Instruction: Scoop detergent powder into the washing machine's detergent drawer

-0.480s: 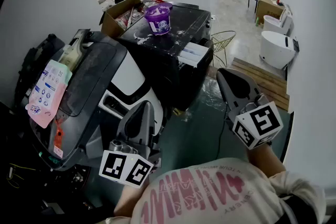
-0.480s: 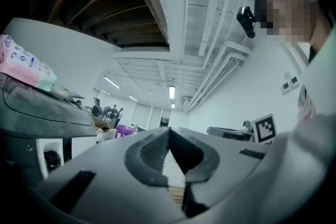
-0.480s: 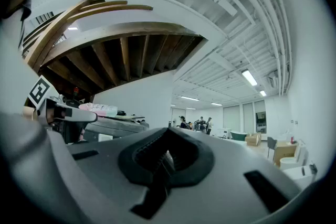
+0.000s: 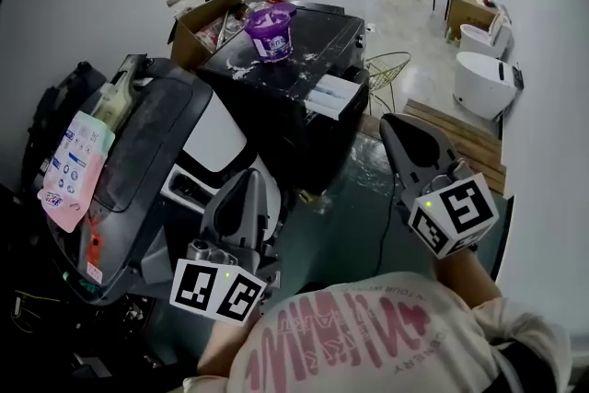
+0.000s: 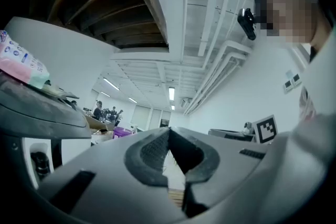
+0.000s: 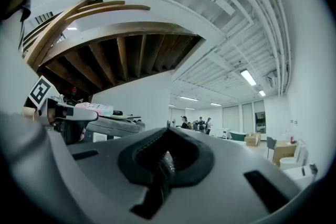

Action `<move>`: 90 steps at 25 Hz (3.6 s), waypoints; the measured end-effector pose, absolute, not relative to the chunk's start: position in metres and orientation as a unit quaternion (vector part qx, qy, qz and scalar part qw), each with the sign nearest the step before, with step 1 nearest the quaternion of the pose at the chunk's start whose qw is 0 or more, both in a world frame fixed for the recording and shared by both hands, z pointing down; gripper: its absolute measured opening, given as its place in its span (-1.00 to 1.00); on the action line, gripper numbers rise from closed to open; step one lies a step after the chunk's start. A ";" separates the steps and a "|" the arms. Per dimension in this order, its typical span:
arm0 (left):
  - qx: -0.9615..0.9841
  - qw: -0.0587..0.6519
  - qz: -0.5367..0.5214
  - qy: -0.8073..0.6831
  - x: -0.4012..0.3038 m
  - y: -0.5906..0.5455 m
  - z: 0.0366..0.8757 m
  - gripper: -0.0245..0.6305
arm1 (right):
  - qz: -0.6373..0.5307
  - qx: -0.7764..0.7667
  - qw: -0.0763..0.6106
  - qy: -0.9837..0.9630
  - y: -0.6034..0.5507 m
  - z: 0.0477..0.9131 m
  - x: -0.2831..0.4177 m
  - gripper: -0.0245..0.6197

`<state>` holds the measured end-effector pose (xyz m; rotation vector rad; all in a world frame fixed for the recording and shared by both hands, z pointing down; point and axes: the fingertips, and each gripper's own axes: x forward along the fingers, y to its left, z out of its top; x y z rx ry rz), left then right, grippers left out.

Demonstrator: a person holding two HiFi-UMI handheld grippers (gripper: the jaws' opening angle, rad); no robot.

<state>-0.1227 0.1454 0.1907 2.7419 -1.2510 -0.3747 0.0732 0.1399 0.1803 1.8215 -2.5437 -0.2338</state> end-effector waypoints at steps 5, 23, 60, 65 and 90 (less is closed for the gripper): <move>0.903 0.051 -0.110 -0.411 -0.116 0.141 0.195 -0.92 | -0.051 0.569 -0.034 -0.820 0.132 0.186 0.077 -0.94; 0.900 0.059 -0.105 -0.419 -0.093 -0.005 0.194 -0.92 | 0.059 0.532 -0.089 -0.840 -0.016 0.203 0.095 -0.94; 0.890 0.088 -0.134 -0.427 -0.094 -0.224 0.207 -0.92 | 0.049 0.512 -0.048 -0.856 -0.260 0.207 0.097 -0.90; 0.876 0.081 -0.142 -0.453 -0.090 -0.241 0.200 -0.92 | 0.054 0.472 -0.029 -0.879 -0.291 0.202 0.094 -0.80; 0.821 0.114 -0.116 -0.548 -0.100 -0.257 0.231 -0.92 | 0.112 0.258 0.259 -0.924 -0.469 0.266 0.043 -0.23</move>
